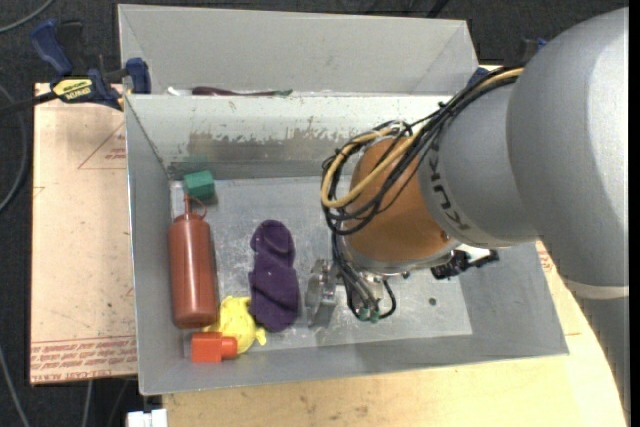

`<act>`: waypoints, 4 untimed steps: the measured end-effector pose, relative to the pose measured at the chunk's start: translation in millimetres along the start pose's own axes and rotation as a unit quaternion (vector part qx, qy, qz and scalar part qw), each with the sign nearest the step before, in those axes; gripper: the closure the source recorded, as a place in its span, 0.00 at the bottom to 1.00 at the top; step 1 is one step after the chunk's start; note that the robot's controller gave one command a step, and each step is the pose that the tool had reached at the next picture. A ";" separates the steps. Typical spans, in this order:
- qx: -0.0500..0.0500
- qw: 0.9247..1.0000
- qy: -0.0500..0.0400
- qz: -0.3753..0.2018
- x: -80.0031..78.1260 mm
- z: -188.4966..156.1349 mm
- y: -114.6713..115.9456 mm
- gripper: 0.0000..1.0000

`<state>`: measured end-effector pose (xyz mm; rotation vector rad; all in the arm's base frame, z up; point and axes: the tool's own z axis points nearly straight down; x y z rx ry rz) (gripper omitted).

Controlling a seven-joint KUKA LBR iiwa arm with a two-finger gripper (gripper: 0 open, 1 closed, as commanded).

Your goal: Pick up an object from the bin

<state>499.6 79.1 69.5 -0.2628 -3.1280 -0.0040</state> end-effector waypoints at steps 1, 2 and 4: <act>0.000 1.000 0.000 0.000 -0.1 0.0 -0.1 0.00; 0.000 1.000 0.000 0.000 -0.1 0.0 -0.2 0.00; -0.001 1.000 -0.001 0.004 -5.6 -8.0 98.6 0.00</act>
Offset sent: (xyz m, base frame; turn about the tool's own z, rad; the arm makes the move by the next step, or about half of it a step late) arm 0.0000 0.0000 0.0000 0.0000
